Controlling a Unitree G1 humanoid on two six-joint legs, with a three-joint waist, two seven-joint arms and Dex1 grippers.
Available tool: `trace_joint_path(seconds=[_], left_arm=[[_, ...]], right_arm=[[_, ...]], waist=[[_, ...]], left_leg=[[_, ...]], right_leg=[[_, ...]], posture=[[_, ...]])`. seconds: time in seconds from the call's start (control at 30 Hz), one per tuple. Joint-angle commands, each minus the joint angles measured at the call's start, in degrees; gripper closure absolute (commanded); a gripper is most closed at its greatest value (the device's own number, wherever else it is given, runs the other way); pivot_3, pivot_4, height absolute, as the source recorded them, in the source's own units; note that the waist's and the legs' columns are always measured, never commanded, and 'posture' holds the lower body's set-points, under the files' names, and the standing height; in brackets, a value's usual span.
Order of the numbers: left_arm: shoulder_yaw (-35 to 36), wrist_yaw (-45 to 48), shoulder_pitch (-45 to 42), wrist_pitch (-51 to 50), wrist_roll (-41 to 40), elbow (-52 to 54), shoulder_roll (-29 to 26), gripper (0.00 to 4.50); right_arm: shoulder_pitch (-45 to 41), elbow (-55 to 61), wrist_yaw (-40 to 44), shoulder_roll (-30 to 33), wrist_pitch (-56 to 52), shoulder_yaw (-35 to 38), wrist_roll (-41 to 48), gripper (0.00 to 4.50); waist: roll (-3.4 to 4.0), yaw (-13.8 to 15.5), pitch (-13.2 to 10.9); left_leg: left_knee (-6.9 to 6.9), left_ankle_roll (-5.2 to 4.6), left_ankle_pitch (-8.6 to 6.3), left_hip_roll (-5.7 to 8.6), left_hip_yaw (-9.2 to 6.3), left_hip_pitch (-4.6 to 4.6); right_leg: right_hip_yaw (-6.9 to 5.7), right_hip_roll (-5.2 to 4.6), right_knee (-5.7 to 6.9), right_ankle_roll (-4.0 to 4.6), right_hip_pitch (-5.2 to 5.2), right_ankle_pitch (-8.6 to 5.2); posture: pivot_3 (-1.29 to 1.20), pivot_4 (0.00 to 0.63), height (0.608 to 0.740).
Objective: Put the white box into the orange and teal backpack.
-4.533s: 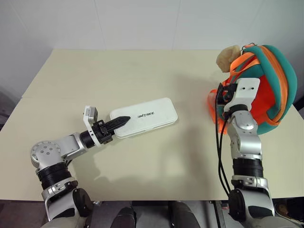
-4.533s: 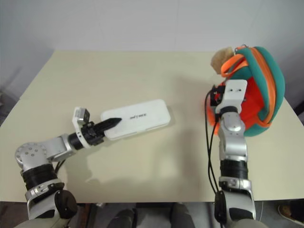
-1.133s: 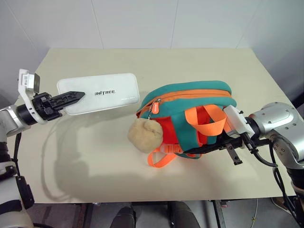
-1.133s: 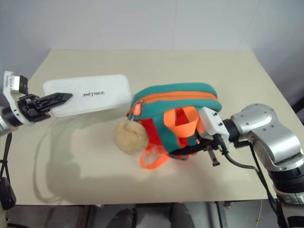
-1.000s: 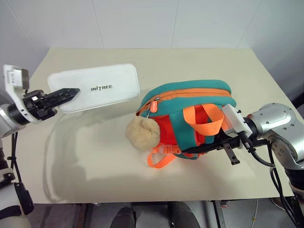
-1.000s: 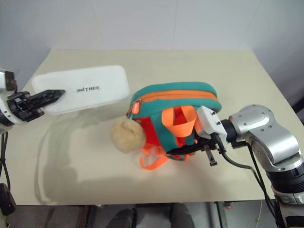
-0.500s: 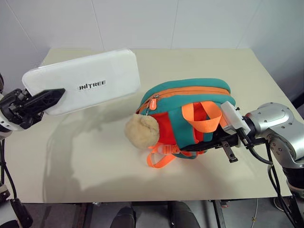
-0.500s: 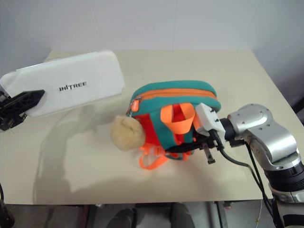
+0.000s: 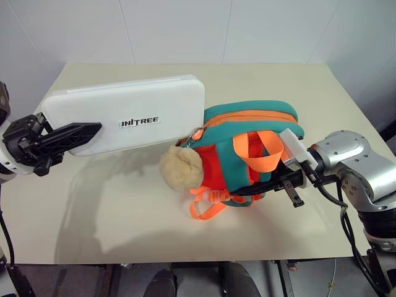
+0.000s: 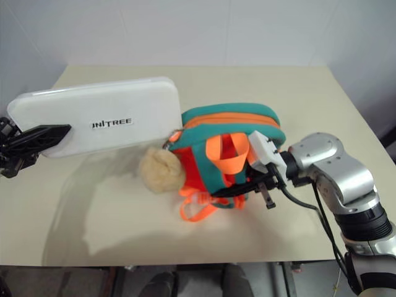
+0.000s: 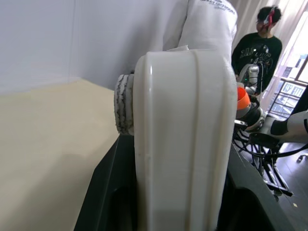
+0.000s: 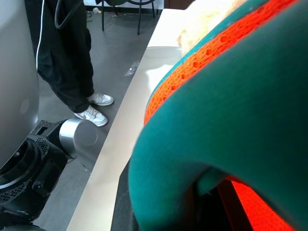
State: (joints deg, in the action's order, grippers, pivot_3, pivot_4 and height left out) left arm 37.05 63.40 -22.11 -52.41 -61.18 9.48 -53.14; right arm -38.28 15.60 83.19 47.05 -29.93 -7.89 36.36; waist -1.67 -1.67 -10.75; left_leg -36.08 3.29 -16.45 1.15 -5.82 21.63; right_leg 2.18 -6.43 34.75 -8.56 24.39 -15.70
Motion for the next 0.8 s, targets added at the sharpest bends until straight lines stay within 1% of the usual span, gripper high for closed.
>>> trace_joint_path(seconds=[0.03, 0.33, 0.57, 0.8], left_arm=[[1.5, 2.1, 1.9, 2.0, 0.3, 1.3, -2.3, 3.17], [2.9, 7.9, 8.1, 5.8, 3.2, -2.8, -5.8, 3.17], [1.5, 10.3, 9.1, 8.4, 5.4, -4.4, -6.3, 3.17], [-1.8, 11.9, 7.2, 11.4, 7.6, -6.1, -6.0, 3.17]], right_arm=[[-1.0, 0.7, 1.2, 0.0, 0.7, 0.2, -0.1, 3.97], [-1.2, 0.5, 1.1, -0.3, 0.6, 0.3, -0.6, 3.97], [-1.5, 0.2, 1.1, -0.7, 0.8, 0.1, -1.1, 3.97], [-2.1, -0.3, 1.1, -1.3, 1.0, -0.3, -1.6, 3.97]], waist=[[0.00, 0.0, 0.0], [0.00, 0.1, 0.0], [0.01, 0.0, 0.0], [0.01, 0.1, 0.0]], left_leg=[[0.02, 0.00, 0.00, 0.00, 0.01, -0.02], [0.01, -0.03, -0.02, -0.02, 0.03, -0.03], [0.02, -0.04, -0.02, -0.02, 0.04, -0.03], [0.02, -0.04, -0.03, -0.02, 0.04, -0.03]], right_leg=[[0.01, 0.00, 0.00, 0.01, 0.00, 0.00], [0.01, 0.02, -0.01, 0.03, -0.01, -0.01], [0.01, 0.02, -0.02, 0.03, -0.01, -0.01], [0.01, 0.01, -0.01, 0.03, -0.01, -0.01]], posture=[[0.00, 0.150, 0.740], [0.00, 0.150, 0.740], [0.00, 0.150, 0.740], [0.00, 0.150, 0.740]])
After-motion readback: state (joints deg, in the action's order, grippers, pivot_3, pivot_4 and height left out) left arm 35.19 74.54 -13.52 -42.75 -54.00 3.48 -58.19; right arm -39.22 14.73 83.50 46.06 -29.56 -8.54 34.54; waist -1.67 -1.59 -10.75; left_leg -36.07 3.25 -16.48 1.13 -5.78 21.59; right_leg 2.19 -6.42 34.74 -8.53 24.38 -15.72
